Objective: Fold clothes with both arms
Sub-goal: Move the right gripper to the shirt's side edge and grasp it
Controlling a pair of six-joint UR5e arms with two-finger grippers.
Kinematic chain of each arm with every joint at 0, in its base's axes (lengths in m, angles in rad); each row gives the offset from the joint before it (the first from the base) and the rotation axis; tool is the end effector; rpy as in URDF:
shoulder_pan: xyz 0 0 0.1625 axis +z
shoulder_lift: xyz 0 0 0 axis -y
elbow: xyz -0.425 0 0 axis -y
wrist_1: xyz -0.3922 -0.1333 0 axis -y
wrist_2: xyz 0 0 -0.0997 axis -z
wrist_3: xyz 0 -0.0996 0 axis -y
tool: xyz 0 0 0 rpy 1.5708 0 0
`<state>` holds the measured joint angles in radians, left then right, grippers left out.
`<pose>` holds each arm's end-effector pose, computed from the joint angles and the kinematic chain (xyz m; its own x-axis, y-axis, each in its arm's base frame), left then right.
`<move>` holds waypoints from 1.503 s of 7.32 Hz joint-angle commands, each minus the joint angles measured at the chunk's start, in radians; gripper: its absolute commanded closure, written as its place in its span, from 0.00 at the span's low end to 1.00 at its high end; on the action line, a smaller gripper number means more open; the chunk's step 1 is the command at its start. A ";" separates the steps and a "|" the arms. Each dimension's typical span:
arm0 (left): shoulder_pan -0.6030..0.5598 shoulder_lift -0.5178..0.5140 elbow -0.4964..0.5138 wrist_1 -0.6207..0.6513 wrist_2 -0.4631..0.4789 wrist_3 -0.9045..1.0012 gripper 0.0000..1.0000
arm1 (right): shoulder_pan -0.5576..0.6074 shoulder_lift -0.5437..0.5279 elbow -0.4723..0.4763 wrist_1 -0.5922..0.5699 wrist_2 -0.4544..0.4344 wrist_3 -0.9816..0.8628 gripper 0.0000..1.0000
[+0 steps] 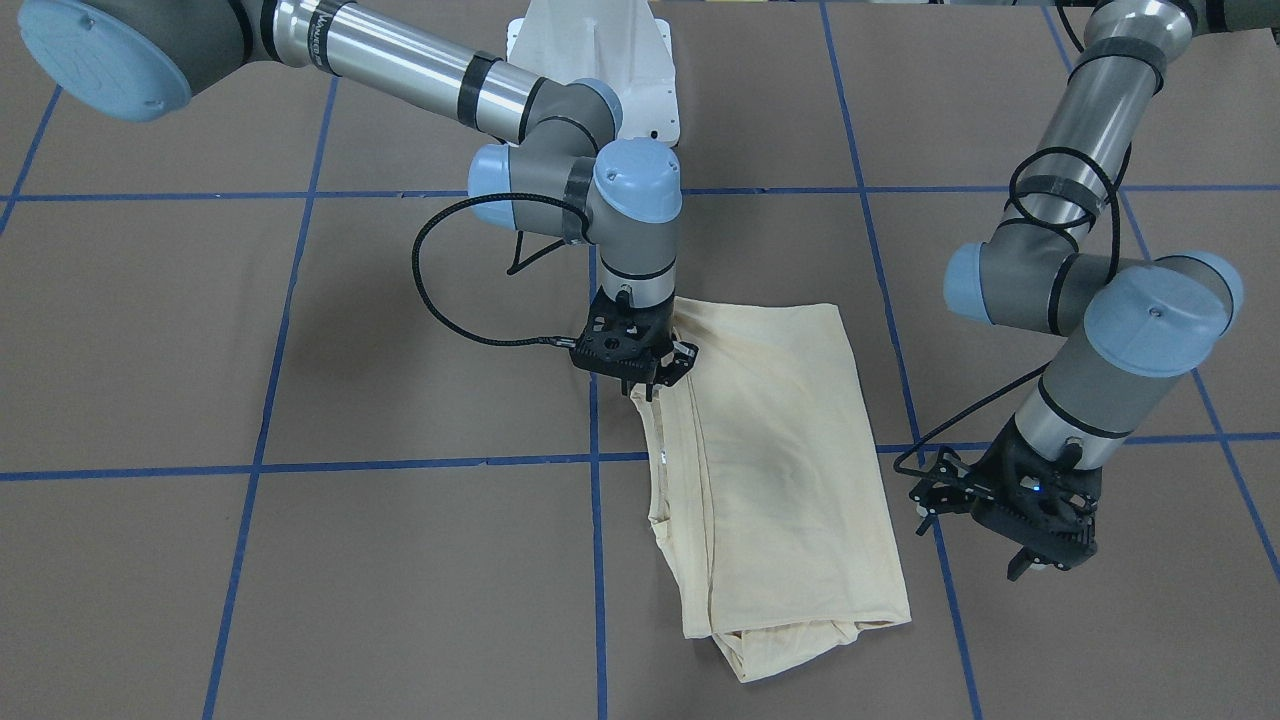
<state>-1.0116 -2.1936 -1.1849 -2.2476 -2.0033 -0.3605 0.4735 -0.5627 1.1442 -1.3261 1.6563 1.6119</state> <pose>0.3265 -0.6942 0.3920 0.6697 0.5313 -0.5189 -0.0938 0.7536 0.6506 -0.6798 -0.4885 0.1677 0.5862 0.3464 0.7324 -0.4229 0.9019 -0.0880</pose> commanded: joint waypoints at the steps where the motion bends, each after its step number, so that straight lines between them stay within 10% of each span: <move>1: 0.001 0.000 -0.002 -0.001 0.000 0.000 0.00 | -0.001 -0.002 -0.001 0.001 -0.001 -0.001 0.64; 4: 0.001 0.000 -0.007 -0.001 0.000 0.000 0.00 | -0.007 0.001 -0.018 0.001 -0.012 -0.003 0.65; 6: 0.001 0.000 -0.007 -0.001 0.000 0.000 0.00 | -0.007 0.006 -0.018 0.002 -0.012 0.013 1.00; 8: 0.001 0.000 -0.007 -0.001 -0.002 0.000 0.00 | -0.004 0.004 -0.009 0.001 -0.009 -0.001 1.00; 11: 0.001 0.002 -0.007 -0.001 0.000 0.000 0.00 | 0.016 -0.274 0.322 0.001 0.029 -0.003 1.00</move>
<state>-1.0108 -2.1925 -1.1920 -2.2488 -2.0046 -0.3605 0.4834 -0.6953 1.3053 -1.3239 1.6700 1.6102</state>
